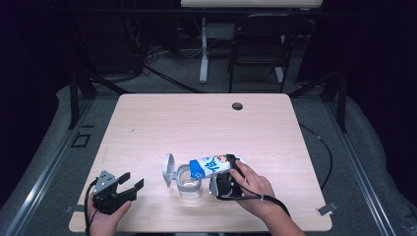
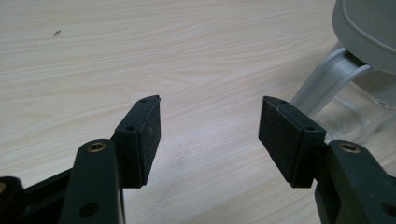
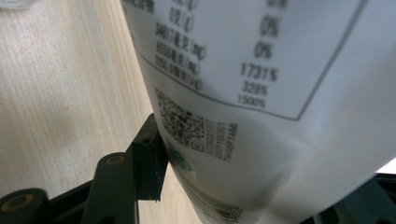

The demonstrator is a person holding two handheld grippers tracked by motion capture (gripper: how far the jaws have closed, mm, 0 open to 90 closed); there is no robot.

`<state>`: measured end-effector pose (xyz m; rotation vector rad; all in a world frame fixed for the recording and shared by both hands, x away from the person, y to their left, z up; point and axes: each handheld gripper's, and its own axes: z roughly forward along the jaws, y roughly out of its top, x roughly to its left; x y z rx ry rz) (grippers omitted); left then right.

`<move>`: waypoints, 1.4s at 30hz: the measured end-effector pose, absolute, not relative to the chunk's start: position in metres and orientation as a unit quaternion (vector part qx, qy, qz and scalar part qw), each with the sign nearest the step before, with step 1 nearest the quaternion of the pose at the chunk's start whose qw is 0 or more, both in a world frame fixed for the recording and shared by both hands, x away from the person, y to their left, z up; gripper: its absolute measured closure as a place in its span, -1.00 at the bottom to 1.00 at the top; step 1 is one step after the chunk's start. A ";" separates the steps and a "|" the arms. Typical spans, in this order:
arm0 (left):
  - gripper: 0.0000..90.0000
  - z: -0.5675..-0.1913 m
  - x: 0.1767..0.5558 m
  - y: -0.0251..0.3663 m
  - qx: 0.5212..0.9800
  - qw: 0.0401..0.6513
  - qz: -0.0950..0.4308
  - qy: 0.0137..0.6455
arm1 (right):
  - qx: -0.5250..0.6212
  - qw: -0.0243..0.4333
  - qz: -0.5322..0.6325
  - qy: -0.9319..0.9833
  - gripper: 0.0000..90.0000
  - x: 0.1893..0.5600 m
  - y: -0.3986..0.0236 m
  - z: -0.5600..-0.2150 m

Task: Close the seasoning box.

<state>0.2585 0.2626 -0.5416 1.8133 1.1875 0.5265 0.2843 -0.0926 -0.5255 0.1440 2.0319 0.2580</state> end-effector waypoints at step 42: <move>-0.11 -0.542 0.256 0.263 0.728 0.442 0.212 0.479 | 0.031 0.507 0.065 0.859 -0.02 0.285 -0.087 -0.520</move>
